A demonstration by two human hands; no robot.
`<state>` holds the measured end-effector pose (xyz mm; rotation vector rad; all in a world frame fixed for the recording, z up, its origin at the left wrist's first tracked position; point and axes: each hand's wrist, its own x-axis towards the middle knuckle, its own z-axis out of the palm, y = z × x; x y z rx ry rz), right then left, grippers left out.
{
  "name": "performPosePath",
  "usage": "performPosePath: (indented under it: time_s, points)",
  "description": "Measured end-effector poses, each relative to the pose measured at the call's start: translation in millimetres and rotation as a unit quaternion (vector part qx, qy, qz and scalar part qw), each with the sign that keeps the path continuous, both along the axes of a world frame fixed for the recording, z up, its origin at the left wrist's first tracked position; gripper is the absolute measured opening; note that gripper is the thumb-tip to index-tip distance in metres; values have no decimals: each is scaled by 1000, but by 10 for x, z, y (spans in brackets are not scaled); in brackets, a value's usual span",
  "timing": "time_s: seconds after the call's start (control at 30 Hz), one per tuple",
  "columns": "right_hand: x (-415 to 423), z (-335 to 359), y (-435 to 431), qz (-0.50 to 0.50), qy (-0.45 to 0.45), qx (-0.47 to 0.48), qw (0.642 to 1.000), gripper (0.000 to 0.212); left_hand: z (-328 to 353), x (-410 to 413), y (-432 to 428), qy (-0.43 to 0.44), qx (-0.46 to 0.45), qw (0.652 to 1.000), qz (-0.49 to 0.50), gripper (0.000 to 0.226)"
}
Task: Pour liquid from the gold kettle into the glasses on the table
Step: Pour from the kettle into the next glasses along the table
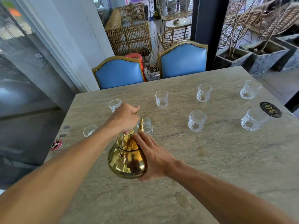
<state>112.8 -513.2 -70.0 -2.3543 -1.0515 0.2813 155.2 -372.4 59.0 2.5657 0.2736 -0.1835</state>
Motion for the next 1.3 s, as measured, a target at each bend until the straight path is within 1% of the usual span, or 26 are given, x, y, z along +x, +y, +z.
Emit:
performPosePath:
  time_s: [0.1, 0.2, 0.3, 0.47, 0.67, 0.8, 0.97, 1.3]
  points:
    - [-35, 106, -131, 1, -15, -15, 1000, 159, 97, -75, -88, -24, -6, 1000, -9, 51]
    - [-61, 238, -282, 0, -28, -29, 999, 158, 214, -117, -217, -28, -36, 999, -19, 52]
    - [-69, 351, -424, -13, -34, -27, 999, 159, 343, -101, -358, -27, -49, 998, -28, 52]
    - [42, 537, -619, -24, -70, -22, 997, 158, 481, 45, -488, -50, -60, 996, -39, 50]
    - [338, 692, -827, -22, -84, -40, 995, 159, 577, 314, -667, -65, -114, 991, -20, 53]
    - [633, 725, -1001, -5, -81, -49, 995, 159, 580, 536, -828, -73, -129, 989, 6, 53]
    - [1092, 692, -1162, 49, -69, -44, 995, 157, 557, 851, -961, -68, -130, 987, 60, 52]
    - [1924, 447, -1291, 118, -62, 17, 991, 153, 418, 1561, -1112, -19, -125, 982, 139, 45]
